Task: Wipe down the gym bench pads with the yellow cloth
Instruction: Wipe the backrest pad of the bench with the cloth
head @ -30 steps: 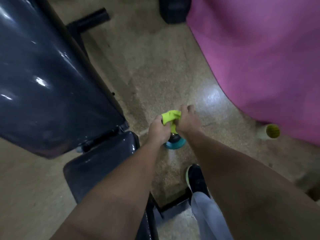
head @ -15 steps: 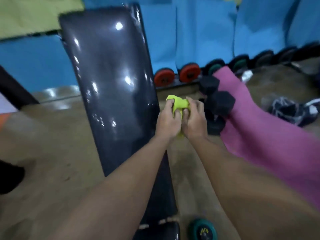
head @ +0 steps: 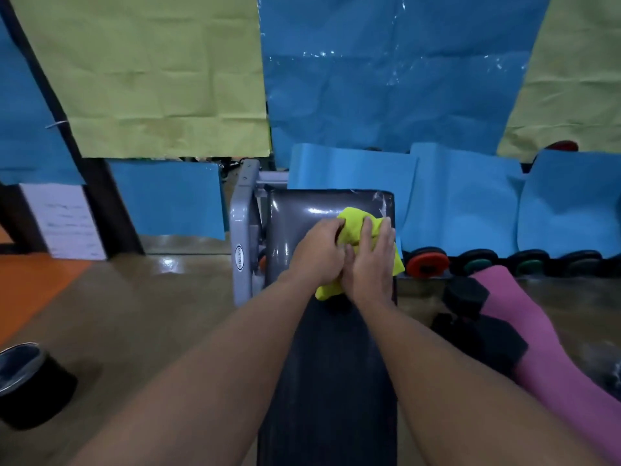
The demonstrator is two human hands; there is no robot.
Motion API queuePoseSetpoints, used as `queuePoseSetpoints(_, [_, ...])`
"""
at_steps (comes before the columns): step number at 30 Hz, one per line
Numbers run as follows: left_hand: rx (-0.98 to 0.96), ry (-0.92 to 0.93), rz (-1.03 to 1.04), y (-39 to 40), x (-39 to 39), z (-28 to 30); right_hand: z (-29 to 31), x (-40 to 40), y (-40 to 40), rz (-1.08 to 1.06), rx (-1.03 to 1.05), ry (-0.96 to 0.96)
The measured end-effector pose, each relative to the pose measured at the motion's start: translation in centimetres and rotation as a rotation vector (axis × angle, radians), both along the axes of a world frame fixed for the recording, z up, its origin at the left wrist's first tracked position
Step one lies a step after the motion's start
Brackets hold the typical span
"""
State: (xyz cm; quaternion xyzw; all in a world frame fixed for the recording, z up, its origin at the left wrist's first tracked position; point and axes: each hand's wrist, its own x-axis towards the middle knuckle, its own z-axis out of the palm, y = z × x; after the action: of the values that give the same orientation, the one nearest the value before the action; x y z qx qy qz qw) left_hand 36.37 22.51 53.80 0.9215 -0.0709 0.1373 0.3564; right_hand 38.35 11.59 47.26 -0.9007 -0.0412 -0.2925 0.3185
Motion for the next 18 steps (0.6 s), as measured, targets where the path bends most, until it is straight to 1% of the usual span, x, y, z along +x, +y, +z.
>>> queuePoseSetpoints(2, [0.006,-0.087,0.065,1.9,0.9,0.0,-0.4,0.4,0.0,-0.055,-0.026,-0.019])
queuePoseSetpoints(4, [-0.04,-0.184,0.189,4.1,2.3,0.3,0.0,1.4,-0.3,-0.083,-0.021,-0.036])
queuePoseSetpoints(5, [-0.06,-0.203,0.247,5.2,3.0,0.7,0.4,2.0,-0.5,-0.086,-0.021,-0.047])
queuePoseSetpoints(8, [-0.116,-0.13,0.362,7.6,4.8,1.5,2.0,3.7,-0.2,-0.089,-0.039,-0.071])
queuePoseSetpoints(12, [-0.316,-0.062,0.319,7.8,6.5,0.7,2.6,4.7,1.0,-0.146,-0.069,-0.101])
queuePoseSetpoints(15, [-0.453,-0.102,0.318,6.8,6.9,-0.6,2.4,5.2,0.1,-0.127,-0.11,-0.142])
queuePoseSetpoints(18, [-0.525,-0.125,0.374,6.7,7.1,-1.6,3.8,6.8,-0.1,-0.138,-0.099,-0.158])
